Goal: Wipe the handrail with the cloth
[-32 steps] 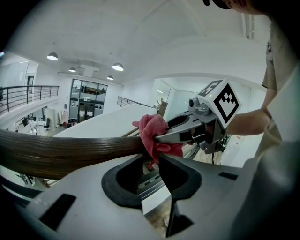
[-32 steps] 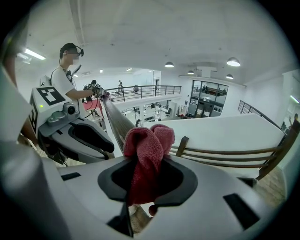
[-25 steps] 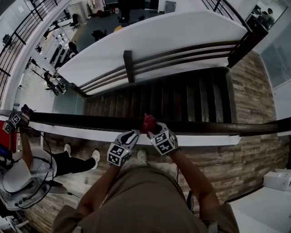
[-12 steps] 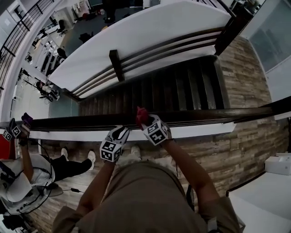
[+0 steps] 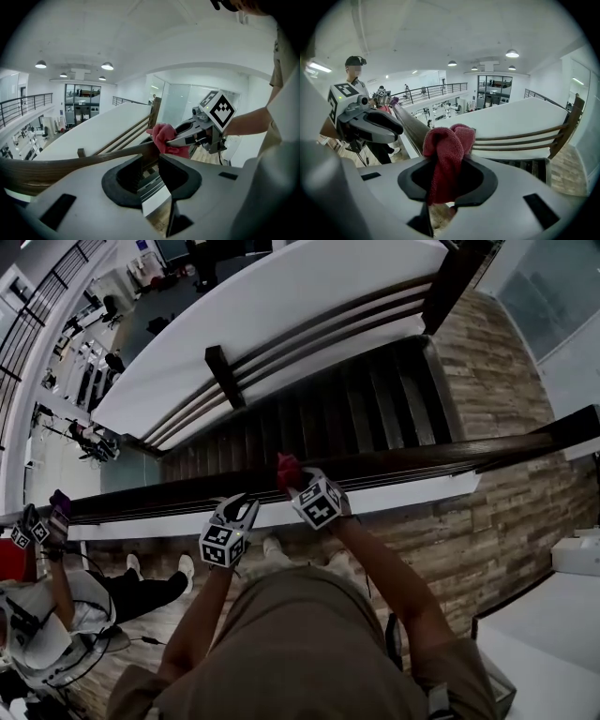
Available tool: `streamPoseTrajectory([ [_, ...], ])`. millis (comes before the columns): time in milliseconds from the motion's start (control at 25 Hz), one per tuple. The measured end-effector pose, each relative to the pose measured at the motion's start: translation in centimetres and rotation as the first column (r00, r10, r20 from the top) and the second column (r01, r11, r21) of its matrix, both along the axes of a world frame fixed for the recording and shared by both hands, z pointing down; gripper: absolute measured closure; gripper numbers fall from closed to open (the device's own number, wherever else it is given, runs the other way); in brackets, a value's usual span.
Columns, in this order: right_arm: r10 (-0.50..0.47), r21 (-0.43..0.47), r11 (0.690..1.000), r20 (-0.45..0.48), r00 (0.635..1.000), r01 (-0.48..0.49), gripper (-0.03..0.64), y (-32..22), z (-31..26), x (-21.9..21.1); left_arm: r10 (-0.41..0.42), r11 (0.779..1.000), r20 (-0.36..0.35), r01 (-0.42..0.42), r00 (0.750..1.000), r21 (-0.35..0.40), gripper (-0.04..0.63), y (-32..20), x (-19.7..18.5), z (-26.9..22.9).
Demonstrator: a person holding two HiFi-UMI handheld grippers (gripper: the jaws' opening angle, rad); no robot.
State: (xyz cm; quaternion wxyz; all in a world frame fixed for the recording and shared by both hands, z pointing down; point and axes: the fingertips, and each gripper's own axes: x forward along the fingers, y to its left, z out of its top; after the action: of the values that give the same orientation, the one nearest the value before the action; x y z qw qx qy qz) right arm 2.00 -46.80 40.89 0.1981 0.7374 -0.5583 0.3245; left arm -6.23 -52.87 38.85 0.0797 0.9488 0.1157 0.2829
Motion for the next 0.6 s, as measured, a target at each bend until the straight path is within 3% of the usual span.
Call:
streamPoseTrajectory([
  [120, 0.002, 0.007, 1.0, -0.002, 1.0, -0.002, 0.515, 3.4, 0.5, 1.6, 0.009, 1.0, 0.002, -0.009, 1.0, 0.009, 0.477, 3.6, 1.8, 0.4],
  [400, 0.012, 0.002, 1.0, -0.002, 1.0, -0.012, 0.515, 4.7, -0.5, 1.7, 0.02, 1.0, 0.01, -0.021, 1.0, 0.019, 0.477, 5.2, 1.9, -0.9],
  [600, 0.052, 0.019, 0.998, 0.001, 0.999, -0.052, 0.515, 9.8, -0.5, 4.2, 0.04, 0.999, 0.019, -0.04, 0.999, 0.031, 0.477, 9.8, 3.4, -0.3],
])
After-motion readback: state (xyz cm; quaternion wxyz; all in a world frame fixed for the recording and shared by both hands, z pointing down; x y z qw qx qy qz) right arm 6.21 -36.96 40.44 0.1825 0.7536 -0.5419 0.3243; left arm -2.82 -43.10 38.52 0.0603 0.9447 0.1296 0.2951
